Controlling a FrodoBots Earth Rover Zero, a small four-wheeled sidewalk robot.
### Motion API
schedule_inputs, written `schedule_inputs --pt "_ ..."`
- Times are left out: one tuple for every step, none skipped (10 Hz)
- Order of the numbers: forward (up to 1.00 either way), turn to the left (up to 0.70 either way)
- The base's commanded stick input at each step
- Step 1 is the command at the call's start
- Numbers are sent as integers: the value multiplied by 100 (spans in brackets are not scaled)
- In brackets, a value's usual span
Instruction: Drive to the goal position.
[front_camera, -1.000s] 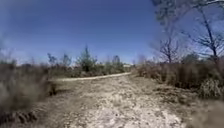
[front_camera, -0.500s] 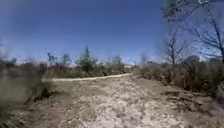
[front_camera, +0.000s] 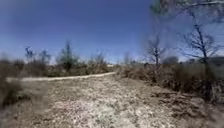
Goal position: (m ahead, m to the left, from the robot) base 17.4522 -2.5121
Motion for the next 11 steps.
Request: schedule_inputs --pt "70 0" --pt "70 0" --pt "70 0" --pt "70 0" --pt "70 29" --pt "70 35" --pt "70 32" --pt "70 16" --pt "70 0" --pt "70 0" --pt "70 0"
